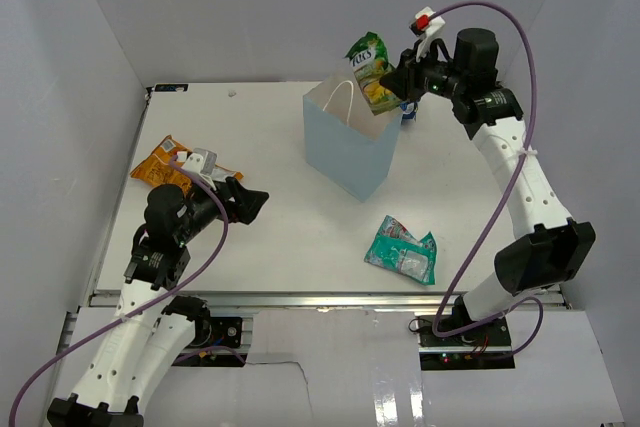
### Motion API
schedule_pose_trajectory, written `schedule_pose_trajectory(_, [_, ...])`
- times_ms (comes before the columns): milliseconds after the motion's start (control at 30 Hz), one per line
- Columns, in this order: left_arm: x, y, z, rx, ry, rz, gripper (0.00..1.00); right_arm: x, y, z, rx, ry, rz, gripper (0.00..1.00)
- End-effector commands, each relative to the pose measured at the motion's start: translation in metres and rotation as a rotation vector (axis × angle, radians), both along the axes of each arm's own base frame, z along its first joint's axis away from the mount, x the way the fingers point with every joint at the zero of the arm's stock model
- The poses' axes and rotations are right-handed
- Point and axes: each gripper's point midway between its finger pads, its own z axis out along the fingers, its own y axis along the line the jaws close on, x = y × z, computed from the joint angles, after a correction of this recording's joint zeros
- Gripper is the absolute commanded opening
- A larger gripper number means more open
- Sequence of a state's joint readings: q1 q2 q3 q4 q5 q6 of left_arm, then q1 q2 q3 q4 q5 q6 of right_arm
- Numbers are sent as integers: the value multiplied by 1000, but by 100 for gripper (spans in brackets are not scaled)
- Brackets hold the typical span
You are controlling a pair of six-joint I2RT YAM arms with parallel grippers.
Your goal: Place the snacks into the paper bag
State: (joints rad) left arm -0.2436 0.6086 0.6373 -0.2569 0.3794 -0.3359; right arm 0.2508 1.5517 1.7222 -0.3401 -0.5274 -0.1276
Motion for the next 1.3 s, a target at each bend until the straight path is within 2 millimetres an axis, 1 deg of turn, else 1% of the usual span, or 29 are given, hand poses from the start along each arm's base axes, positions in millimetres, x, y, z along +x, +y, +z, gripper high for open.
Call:
schedule_pose_trajectory(0, [1,3,-2,18,-9,10,96,-2,6,26,72,-94,17,9])
schedule_pose_trajectory(33, [1,3,-3,19,-6,10,96,-1,6,11,68,-64,17,9])
schedule_pose_trajectory(133, [1,2,-4,21,1,3,96,1,8,-9,55,-32,24,12])
schedule_pose_trajectory(167, [2,2,-5,20,1,1,96,2,9,-24,38,-9,24,13])
schedule_pose_trajectory(200, [1,1,-5,20,4,-6,96,2,10,-30,29,2,26,15])
schedule_pose_trajectory(233, [1,0,-5,19,3,-8,96,1,11,-37,19,17,33,25])
schedule_pose_trajectory(300, [0,-2,-6,17,7,-21,97,-1,12,-45,3,32,47,37])
schedule_pose_trajectory(333, [0,-3,-7,16,8,-31,97,-4,11,-48,-4,46,51,54])
schedule_pose_trajectory(433, [-3,-10,-12,3,27,-77,98,-12,8,-30,-10,3,52,72])
schedule_pose_trajectory(467, [-3,-13,-13,0,32,-92,98,-20,4,-15,-6,-30,49,75])
schedule_pose_trajectory(500, [-4,-15,-14,-3,38,-107,98,-25,2,-7,-7,-53,52,78])
schedule_pose_trajectory(533, [-7,-19,-15,-8,46,-137,98,-34,-4,9,-1,-88,45,80])
schedule_pose_trajectory(600, [-7,-23,-18,-16,64,-160,98,-45,-13,13,1,-89,44,82])
schedule_pose_trajectory(633, [-10,-26,-19,-23,73,-183,98,-53,-25,21,5,-107,24,82])
schedule_pose_trajectory(700, [-12,-29,-21,-38,89,-204,98,-65,-37,12,3,-71,21,83])
schedule_pose_trajectory(733, [-15,-32,-24,-47,102,-225,98,-74,-50,0,2,-45,15,83])
schedule_pose_trajectory(800, [-18,-37,-25,-71,125,-254,98,-89,-62,-27,-15,24,25,83])
schedule_pose_trajectory(833, [-20,-39,-28,-80,142,-268,98,-100,-73,-50,-56,31,39,86])
schedule_pose_trajectory(867, [-24,-41,-28,-93,154,-291,98,-107,-77,-66,-93,46,56,89])
schedule_pose_trajectory(900, [-26,-44,-31,-108,183,-302,98,-125,-79,-92,-137,125,84,94])
schedule_pose_trajectory(933, [-27,-45,-32,-119,193,-313,98,-135,-85,-116,-233,104,132,96])
schedule_pose_trajectory(967, [-30,-46,-34,-130,214,-319,98,-143,-88,-134,-277,130,159,97])
schedule_pose_trajectory(1000, [-33,-48,-36,-146,237,-334,98,-161,-91,-156,-317,203,199,97])
schedule_pose_trajectory(1033, [-35,-50,-38,-153,248,-343,98,-172,-95,-184,-355,257,224,97])
schedule_pose_trajectory(1133, [-36,-49,-41,-158,262,-339,98,-184,-105,-228,-472,299,264,98])
schedule_pose_trajectory(1167, [-36,-49,-40,-156,262,-336,98,-191,-107,-249,-496,333,274,98])
schedule_pose_trajectory(1200, [-34,-47,-40,-150,259,-320,98,-194,-104,-258,-519,339,283,98])
schedule_pose_trajectory(1233, [-34,-46,-41,-143,258,-314,98,-186,-106,-264,-556,310,257,98])
schedule_pose_trajectory(1267, [-32,-45,-41,-138,255,-298,98,-195,-101,-280,-561,345,267,98])
